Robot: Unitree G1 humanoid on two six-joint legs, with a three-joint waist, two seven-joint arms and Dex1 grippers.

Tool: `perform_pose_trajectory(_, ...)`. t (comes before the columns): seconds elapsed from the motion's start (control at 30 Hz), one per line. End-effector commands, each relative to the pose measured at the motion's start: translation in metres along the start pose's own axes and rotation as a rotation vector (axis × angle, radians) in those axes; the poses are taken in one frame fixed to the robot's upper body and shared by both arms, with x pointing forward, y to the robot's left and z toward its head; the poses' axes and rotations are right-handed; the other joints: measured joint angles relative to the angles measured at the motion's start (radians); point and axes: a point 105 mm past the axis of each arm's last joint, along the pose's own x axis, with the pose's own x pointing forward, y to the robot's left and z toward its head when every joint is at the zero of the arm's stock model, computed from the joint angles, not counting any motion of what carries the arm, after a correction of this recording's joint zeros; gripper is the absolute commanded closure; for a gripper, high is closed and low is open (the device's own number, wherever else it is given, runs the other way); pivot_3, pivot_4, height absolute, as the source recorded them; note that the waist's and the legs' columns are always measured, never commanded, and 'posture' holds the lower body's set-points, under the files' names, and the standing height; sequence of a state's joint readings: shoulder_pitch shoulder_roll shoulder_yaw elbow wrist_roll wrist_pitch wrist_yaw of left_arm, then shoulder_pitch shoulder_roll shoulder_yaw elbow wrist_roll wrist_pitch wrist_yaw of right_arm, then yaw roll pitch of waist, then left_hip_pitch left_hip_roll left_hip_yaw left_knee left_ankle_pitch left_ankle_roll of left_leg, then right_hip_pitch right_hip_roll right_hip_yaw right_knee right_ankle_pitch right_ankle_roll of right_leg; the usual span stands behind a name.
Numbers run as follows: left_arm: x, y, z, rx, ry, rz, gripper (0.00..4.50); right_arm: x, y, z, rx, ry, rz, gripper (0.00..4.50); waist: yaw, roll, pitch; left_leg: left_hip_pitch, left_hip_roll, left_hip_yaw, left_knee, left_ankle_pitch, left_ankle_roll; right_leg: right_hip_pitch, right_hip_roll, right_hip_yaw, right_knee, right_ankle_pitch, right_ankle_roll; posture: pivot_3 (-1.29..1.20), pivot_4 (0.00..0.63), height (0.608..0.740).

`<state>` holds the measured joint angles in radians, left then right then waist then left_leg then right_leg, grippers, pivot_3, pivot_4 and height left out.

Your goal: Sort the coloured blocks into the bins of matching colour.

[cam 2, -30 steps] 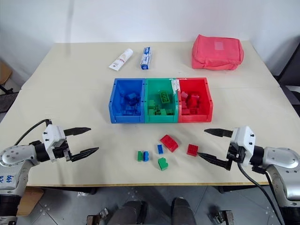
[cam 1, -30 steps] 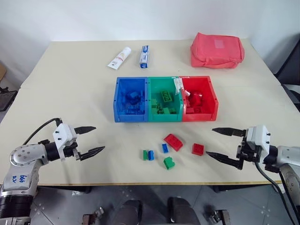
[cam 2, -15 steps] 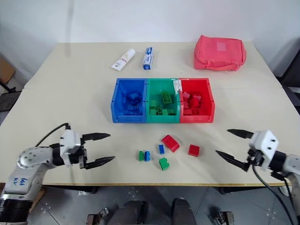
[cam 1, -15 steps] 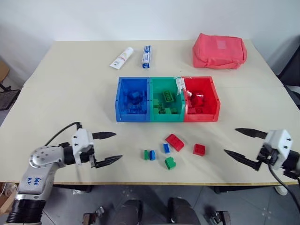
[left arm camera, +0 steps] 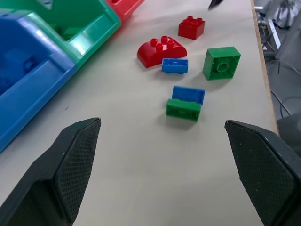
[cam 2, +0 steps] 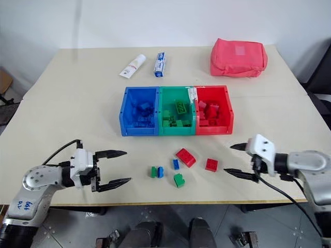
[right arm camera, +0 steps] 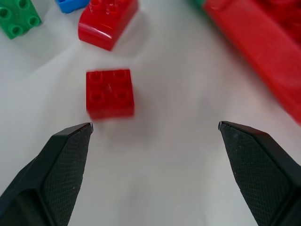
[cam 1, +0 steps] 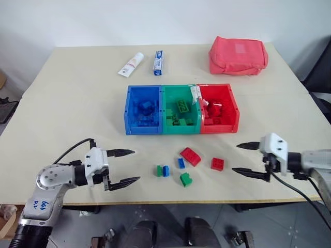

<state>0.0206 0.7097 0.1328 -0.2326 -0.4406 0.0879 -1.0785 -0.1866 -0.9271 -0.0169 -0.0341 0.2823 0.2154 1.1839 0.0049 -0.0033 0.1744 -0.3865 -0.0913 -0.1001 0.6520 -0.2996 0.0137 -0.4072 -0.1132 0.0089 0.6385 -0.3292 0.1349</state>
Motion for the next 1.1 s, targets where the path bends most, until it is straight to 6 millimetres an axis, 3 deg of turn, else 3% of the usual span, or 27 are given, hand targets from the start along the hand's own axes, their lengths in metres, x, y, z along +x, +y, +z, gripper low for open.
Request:
perform_pose_trajectory(0.03,0.002,-0.008,0.015,0.063,-0.031,-0.02,0.0,0.016,-0.003,-0.006,-0.041,0.04,0.0,0.19,0.004,0.0,0.0,0.0,-0.001,0.0,0.0,0.0,0.0,0.0,0.0,0.0,-0.001,0.0,0.0,0.0,0.15,0.74)
perform_pose_trajectory(0.1,0.002,-0.007,0.017,0.066,-0.042,0.005,0.0,0.018,-0.005,-0.007,-0.02,0.03,0.001,0.63,0.003,0.0,0.0,0.0,-0.001,0.0,0.0,0.0,0.0,0.0,0.0,-0.001,-0.001,0.0,0.0,0.0,0.15,0.74)
perform_pose_trajectory(0.33,0.01,-0.006,0.022,0.061,-0.085,0.024,0.0,0.018,-0.003,-0.001,-0.036,-0.025,-0.017,2.98,0.003,0.0,0.0,0.001,0.0,0.0,0.001,0.0,0.0,0.002,0.001,-0.001,-0.001,0.0,0.0,0.0,0.15,0.74)
perform_pose_trajectory(0.37,0.011,-0.006,0.023,0.06,-0.093,0.028,0.0,0.017,-0.003,-0.001,-0.035,-0.035,-0.025,3.06,0.003,0.0,0.0,0.001,0.0,0.0,0.001,0.0,0.0,0.002,0.001,-0.001,-0.001,0.0,0.0,0.0,0.15,0.74)
perform_pose_trajectory(0.57,0.013,0.009,0.031,0.028,-0.176,0.12,0.0,0.002,-0.015,0.016,-0.014,-0.166,-0.121,3.05,0.008,0.0,0.0,0.0,0.0,0.0,0.002,0.0,0.0,0.002,0.001,-0.002,0.0,0.0,0.0,0.0,0.15,0.74)
perform_pose_trajectory(0.7,0.01,0.025,0.035,-0.02,-0.235,0.231,0.0,-0.016,-0.045,0.047,0.04,-0.326,-0.28,3.05,0.008,0.0,0.0,0.0,0.0,0.001,0.002,0.0,0.0,0.001,0.001,-0.002,0.0,0.0,0.0,0.0,0.15,0.74)
perform_pose_trajectory(0.87,0.007,0.034,0.037,-0.048,-0.263,0.288,0.0,-0.021,-0.088,0.066,0.082,-0.384,-0.475,3.05,-0.004,0.0,0.0,0.0,0.0,0.001,0.001,0.0,-0.001,-0.001,0.001,-0.002,0.003,0.0,0.0,0.0,0.15,0.74)
perform_pose_trajectory(0.93,0.007,0.034,0.036,-0.048,-0.26,0.29,0.0,-0.016,-0.098,0.072,0.063,-0.364,-0.497,2.34,-0.005,0.0,0.0,0.0,0.0,0.001,0.001,0.0,-0.001,-0.001,0.001,-0.002,0.003,0.0,0.0,0.0,0.15,0.74)
perform_pose_trajectory(1.1,0.003,0.034,0.028,-0.054,-0.211,0.278,0.0,-0.008,-0.1,0.083,0.014,-0.367,-0.454,0.71,-0.004,0.0,0.0,-0.001,-0.001,0.001,0.001,0.0,0.0,-0.002,0.001,-0.002,0.003,0.0,0.0,0.0,0.15,0.74)
